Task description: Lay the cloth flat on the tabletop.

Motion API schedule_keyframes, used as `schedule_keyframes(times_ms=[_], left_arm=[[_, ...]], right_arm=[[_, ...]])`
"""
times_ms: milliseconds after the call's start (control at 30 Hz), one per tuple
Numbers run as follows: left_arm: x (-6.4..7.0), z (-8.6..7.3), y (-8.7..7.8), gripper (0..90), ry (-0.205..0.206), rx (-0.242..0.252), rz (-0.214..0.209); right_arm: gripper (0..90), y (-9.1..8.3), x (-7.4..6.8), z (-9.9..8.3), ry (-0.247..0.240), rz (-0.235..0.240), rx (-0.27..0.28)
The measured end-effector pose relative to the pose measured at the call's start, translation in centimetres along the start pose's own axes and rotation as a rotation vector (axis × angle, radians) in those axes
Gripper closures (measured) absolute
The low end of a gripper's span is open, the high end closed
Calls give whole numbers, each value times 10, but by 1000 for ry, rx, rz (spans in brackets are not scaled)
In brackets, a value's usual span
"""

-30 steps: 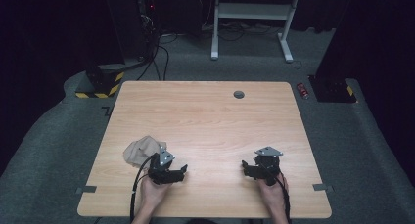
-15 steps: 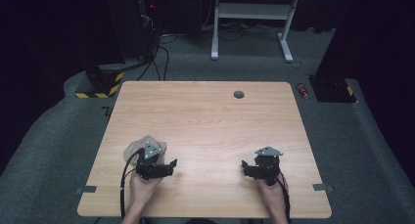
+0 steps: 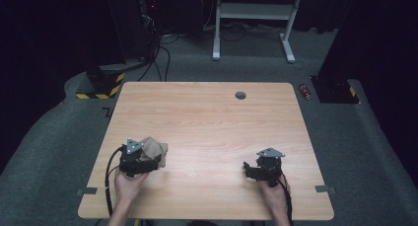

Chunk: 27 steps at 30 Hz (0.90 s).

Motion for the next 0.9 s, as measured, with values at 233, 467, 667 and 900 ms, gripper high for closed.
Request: schedule_keyframes(times_ms=[233, 467, 667, 900], left_arm=[[-18, -4, 10, 156, -36, -39, 32], [-27, -9, 21, 167, -49, -80, 43], [-26, -12, 32, 230, -26, -127, 44], [-22, -15, 36, 360, -4, -74, 18]], right_arm=[[147, 0, 0, 0, 1, 0, 0], [148, 0, 0, 0, -1, 0, 1], [148, 0, 0, 0, 0, 0, 1], [148, 0, 0, 0, 3, 0, 0]])
Point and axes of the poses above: each handheld gripper's, and its own axes: y roughly forward along the jaws, z roughly out of its top, x roughly to its right, the point moved 5 cm from there along y, roughly forward along the jaws, and after that the axes turned 7 degrees about -x, right-handed, at the moved point
